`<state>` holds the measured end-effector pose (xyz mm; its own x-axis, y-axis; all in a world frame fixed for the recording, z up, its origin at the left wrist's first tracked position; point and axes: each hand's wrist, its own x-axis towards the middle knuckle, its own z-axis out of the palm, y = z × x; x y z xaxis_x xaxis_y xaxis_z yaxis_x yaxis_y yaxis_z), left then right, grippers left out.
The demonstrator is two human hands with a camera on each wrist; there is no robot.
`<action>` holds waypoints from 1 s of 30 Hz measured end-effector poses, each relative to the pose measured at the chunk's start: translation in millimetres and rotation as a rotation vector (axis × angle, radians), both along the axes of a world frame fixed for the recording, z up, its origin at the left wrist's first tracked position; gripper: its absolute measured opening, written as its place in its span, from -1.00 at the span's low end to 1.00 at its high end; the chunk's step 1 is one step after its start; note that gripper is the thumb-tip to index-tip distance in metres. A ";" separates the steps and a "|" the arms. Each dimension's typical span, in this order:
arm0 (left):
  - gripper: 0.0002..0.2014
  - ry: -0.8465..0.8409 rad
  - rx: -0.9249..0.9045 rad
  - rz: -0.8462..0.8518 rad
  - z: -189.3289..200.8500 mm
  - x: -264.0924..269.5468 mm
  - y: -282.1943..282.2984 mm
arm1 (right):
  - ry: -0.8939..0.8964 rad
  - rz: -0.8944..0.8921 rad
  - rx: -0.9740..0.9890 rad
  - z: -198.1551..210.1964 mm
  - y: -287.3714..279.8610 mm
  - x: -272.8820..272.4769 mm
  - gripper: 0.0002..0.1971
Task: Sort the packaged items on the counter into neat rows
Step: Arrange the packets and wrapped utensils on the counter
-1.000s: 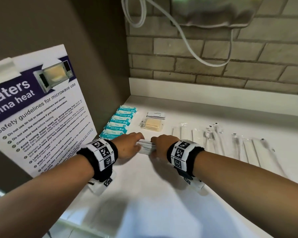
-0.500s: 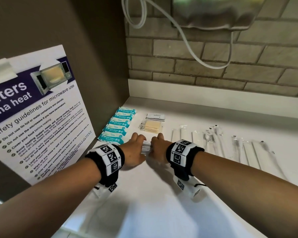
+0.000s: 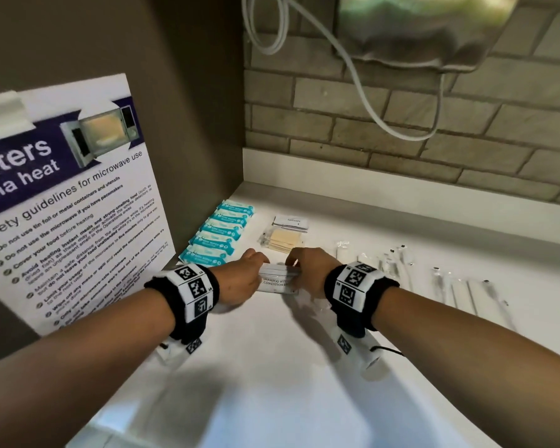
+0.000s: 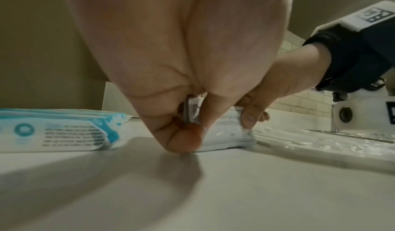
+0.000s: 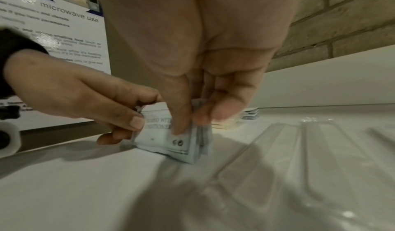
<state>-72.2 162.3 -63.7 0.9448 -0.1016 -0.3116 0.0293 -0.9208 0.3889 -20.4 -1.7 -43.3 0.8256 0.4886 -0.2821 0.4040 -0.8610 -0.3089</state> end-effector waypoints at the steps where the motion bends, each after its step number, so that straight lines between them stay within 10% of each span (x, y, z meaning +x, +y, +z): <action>1: -0.69 -0.004 -0.035 0.017 0.4 -0.4 0.5 | -0.001 -0.033 0.026 0.5 -2.3 2.6 -0.74; 15: -0.42 0.058 -0.229 0.200 15.1 23.4 21.3 | 0.395 -0.230 0.226 2.8 -2.3 19.9 -0.75; 30: -0.66 -0.006 -0.074 0.294 6.5 49.1 22.7 | 0.281 -0.295 0.241 -0.9 13.2 25.6 -0.65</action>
